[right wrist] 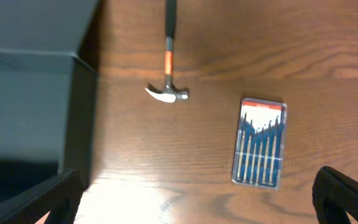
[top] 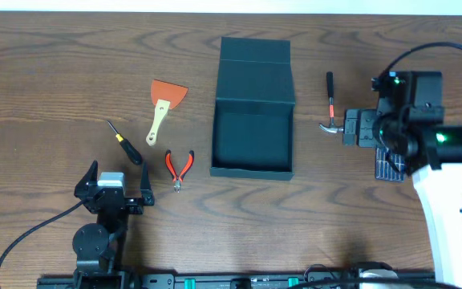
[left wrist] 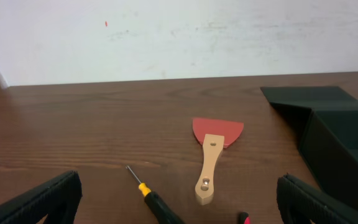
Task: Pack container
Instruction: 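Move the right gripper over the clear screwdriver set case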
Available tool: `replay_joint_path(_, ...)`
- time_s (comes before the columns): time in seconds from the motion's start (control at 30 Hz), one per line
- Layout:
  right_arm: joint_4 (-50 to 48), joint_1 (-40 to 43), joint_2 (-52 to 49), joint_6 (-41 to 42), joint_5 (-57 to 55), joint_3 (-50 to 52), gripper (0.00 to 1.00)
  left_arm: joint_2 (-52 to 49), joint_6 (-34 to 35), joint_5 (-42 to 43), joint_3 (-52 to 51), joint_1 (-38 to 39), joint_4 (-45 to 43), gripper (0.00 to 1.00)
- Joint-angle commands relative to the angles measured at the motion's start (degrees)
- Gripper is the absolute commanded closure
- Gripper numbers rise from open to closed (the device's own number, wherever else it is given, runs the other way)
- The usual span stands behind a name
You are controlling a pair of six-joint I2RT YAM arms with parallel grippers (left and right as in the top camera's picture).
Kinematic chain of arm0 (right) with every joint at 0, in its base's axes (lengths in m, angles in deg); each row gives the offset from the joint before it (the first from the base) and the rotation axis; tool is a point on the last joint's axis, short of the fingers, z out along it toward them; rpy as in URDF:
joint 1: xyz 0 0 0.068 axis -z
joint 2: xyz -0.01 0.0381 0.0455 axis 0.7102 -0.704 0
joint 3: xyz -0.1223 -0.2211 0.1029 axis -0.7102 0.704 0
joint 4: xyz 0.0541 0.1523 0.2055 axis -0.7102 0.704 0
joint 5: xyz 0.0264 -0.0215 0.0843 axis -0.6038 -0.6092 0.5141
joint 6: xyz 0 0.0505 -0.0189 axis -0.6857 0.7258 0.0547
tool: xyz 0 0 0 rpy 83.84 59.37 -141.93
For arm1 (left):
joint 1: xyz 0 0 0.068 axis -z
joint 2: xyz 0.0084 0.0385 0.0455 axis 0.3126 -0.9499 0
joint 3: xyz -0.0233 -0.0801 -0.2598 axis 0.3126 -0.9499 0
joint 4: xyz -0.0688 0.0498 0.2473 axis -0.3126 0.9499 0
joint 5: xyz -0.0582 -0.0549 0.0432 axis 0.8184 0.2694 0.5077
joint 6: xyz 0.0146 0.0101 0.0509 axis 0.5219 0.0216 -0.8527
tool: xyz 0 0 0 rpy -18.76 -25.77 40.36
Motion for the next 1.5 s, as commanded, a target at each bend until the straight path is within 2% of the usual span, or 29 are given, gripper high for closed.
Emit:
replay_joint_path(0.0, 1.3, 0.4, -2.0, -1.8, -2.2, -1.4, 0.01, 0.3, -0.8, 0.6, -1.6, -0.1, 0.9, 0.01)
replay_joint_path(0.27, 3.0, 4.1, -5.9, -5.8, -8.7, -1.3, 0.01, 0.3, -0.8, 0.6, -1.6, -0.1, 0.9, 0.01)
replay_joint_path(0.4, 2.5, 8.0, -7.9, -9.1, -3.9, -1.3, 0.01, 0.3, -0.8, 0.6, -1.6, -0.1, 0.9, 0.01)
replay_joint_path(0.9, -0.8, 20.7, -18.2, -9.6, 3.3, -1.3, 0.01, 0.3, -0.8, 0.5, -1.6, -0.1, 0.9, 0.01)
replay_joint_path(1.47, -1.8, 22.0, -30.8, -12.9, 3.8, -1.3, 0.02, 0.3, -0.8, 0.6, -1.6, -0.1, 0.9, 0.01)
